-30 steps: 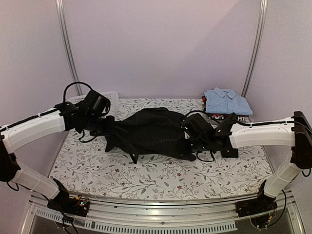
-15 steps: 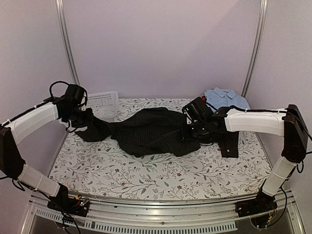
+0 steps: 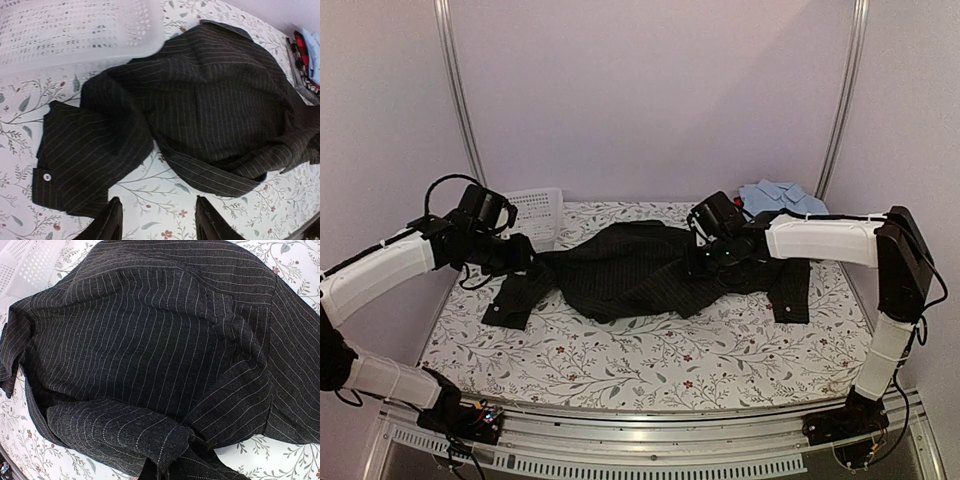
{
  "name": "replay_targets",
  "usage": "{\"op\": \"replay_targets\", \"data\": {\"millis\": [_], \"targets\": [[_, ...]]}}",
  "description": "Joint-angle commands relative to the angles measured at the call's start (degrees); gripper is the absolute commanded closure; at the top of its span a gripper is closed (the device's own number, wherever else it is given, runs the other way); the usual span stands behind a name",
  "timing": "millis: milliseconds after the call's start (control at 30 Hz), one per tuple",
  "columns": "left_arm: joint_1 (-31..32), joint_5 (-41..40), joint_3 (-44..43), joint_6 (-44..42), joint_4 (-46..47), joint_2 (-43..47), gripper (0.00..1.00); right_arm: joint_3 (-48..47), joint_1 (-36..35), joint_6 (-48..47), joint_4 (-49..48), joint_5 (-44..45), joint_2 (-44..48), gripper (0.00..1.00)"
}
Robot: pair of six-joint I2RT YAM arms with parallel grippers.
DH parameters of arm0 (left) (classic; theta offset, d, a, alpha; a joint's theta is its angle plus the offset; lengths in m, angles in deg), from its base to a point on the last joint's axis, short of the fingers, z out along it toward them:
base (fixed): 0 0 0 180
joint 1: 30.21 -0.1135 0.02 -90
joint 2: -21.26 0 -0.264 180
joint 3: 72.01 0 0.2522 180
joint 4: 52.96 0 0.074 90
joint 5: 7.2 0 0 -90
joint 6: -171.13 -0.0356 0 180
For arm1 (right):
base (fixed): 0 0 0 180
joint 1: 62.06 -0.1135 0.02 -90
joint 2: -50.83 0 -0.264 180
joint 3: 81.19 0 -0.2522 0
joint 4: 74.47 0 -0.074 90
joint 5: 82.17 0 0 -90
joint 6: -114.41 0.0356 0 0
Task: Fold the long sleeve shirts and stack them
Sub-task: Flatten out the crumpled shirt at the center of the board.
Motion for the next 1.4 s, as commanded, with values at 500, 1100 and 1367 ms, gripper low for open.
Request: {"op": "replay_targets", "data": {"millis": [500,1100,1367], "targets": [[27.75,-2.82,-10.72,9.79,4.94,-27.10,0.43,0.93,0.18,-1.33,-1.02,-1.79,0.45,1.00],[30.72,-8.01,-11.83,9.37,3.93,-34.10,0.47,1.78,0.13,-0.99,-0.01,-1.49,2.25,1.00],[30.56,-10.86,-10.96,8.52,4.94,-33.09,0.91,1.11,-0.09,-0.49,0.38,-0.76,3.82,1.00]]}}
